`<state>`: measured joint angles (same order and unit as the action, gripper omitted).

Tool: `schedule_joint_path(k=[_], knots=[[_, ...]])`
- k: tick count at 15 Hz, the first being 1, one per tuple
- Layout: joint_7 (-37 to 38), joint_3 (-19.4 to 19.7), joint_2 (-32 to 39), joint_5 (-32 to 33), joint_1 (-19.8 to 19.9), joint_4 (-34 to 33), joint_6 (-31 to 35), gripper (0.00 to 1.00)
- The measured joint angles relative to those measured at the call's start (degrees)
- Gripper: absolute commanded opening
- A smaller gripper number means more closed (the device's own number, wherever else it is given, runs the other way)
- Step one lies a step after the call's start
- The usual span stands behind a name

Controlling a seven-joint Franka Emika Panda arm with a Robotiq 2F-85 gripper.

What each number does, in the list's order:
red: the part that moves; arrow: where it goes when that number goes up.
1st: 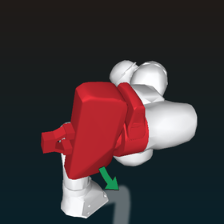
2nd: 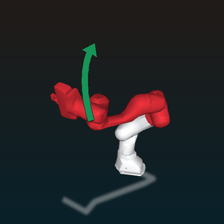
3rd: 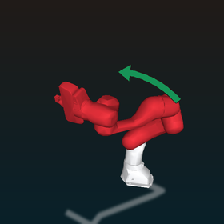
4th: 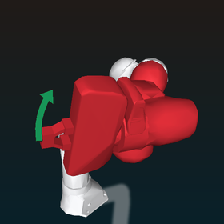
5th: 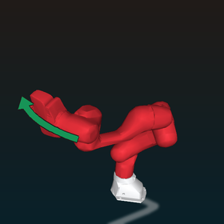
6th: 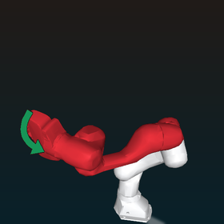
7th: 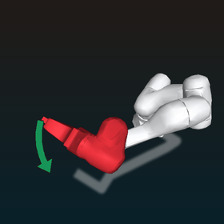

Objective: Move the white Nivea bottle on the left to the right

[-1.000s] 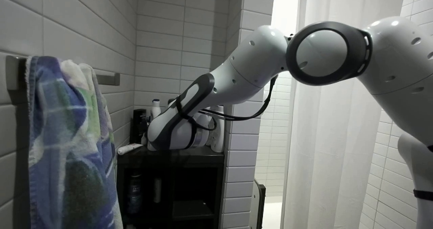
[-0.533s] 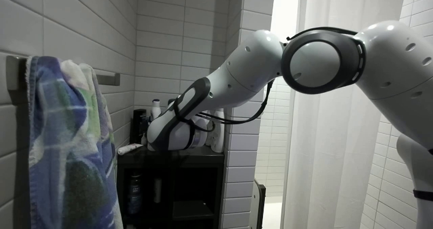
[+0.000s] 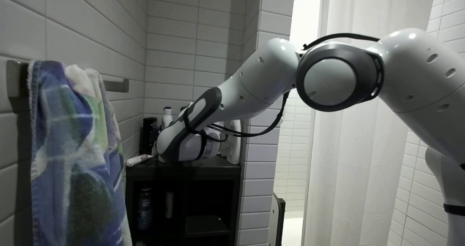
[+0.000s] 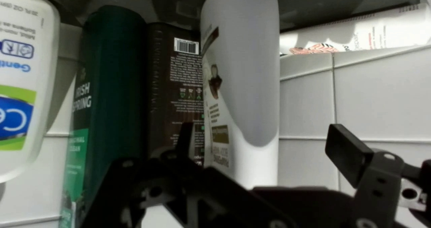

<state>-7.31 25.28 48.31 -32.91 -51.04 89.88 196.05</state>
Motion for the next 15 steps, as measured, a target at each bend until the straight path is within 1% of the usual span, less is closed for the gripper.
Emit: schedule_joint_path(k=[15], knots=[[2.7,0.6,2.2,0.0,0.7,-4.8,-4.0,1.00]])
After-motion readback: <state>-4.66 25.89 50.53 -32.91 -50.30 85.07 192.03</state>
